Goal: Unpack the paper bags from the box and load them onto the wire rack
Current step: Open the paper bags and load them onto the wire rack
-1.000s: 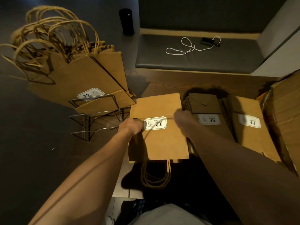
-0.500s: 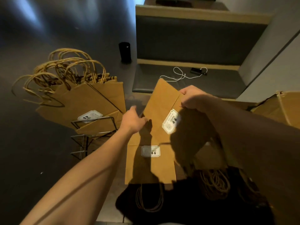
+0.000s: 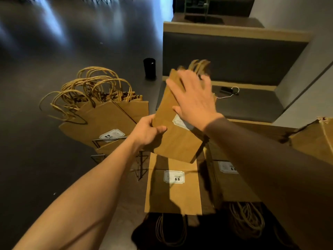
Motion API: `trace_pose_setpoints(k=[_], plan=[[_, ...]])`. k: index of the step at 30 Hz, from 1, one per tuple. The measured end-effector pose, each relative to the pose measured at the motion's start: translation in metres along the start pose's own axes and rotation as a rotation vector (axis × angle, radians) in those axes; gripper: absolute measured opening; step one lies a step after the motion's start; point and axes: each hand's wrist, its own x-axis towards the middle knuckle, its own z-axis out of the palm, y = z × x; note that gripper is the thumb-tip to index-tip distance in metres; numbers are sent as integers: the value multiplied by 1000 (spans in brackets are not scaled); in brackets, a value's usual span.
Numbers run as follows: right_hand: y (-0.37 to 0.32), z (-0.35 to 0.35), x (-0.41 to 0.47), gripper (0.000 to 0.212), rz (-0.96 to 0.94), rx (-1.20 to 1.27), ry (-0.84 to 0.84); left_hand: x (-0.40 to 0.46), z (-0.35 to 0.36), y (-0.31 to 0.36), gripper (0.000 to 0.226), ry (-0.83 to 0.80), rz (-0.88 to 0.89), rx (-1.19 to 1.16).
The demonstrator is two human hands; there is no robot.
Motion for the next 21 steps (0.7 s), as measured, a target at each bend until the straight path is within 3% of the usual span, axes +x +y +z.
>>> trace_pose_setpoints(k=[2, 5, 7, 10, 11, 17, 21], plan=[[0, 9, -3, 100, 283, 281, 52, -6, -11, -8, 27, 68, -39, -211], [4, 24, -10, 121, 858, 1063, -230, -13, -25, -14, 32, 143, -78, -370], [4, 28, -18, 108, 1051, 1508, -453, -18, -34, -16, 30, 135, -107, -389], [6, 47, -17, 46, 994, 1577, -511, -24, -53, -23, 28, 181, -142, -364], [4, 50, -15, 35, 979, 1629, -500, -25, -60, -26, 30, 224, -135, -366], [-19, 50, 1, 27, 881, 1680, -350, -30, -88, -29, 32, 353, -73, -403], [-38, 51, 12, 15, 842, 1577, -213, -24, -110, -37, 27, 421, -77, -269]])
